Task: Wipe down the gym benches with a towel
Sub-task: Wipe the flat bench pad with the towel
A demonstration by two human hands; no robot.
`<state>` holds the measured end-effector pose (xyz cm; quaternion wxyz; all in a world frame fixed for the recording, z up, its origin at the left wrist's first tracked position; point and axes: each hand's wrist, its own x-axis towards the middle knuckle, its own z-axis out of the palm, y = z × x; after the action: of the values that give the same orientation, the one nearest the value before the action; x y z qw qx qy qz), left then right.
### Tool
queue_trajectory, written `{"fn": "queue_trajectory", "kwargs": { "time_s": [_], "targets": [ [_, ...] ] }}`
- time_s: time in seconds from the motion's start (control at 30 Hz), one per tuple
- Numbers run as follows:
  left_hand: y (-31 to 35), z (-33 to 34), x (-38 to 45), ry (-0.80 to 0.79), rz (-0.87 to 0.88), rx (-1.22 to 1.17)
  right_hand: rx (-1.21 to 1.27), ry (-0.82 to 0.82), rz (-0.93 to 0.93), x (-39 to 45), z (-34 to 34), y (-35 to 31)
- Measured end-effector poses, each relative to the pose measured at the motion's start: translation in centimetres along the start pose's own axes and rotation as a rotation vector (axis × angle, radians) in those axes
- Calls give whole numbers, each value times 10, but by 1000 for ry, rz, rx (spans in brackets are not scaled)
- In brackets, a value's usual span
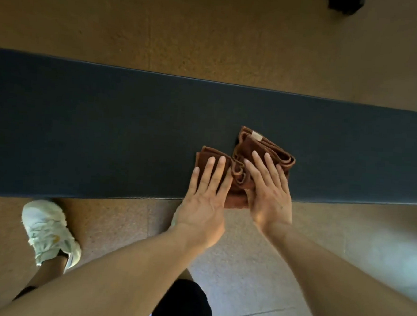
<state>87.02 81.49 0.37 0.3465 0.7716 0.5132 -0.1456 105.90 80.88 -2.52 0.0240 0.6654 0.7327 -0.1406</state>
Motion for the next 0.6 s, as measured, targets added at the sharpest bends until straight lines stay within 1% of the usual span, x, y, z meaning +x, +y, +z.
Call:
{"fn": "queue_trajectory", "kwargs": {
  "time_s": [0.07, 0.13, 0.23, 0.33, 0.4, 0.5, 0.6],
  "targets": [
    [19, -6, 14, -29, 110, 24, 16, 16, 158, -12, -6, 24],
    [29, -8, 21, -44, 181, 64, 77, 45, 308, -21, -6, 30],
    [25, -9, 18, -49, 198, 116, 219, 82, 513, -22, -2, 9],
    [4, -12, 5, -49, 220, 157, 278, 107, 678, -15, 0, -29],
    [-19, -10, -7, -33, 225, 179, 287, 96, 686, -14, 2, -56],
    [-59, -4, -32, 30, 201, 159, 305, 72, 604, -15, 7, -105],
    [-107, 3, -63, 59, 123, 151, 328, 39, 504, -10, 16, -167]
  ]
}}
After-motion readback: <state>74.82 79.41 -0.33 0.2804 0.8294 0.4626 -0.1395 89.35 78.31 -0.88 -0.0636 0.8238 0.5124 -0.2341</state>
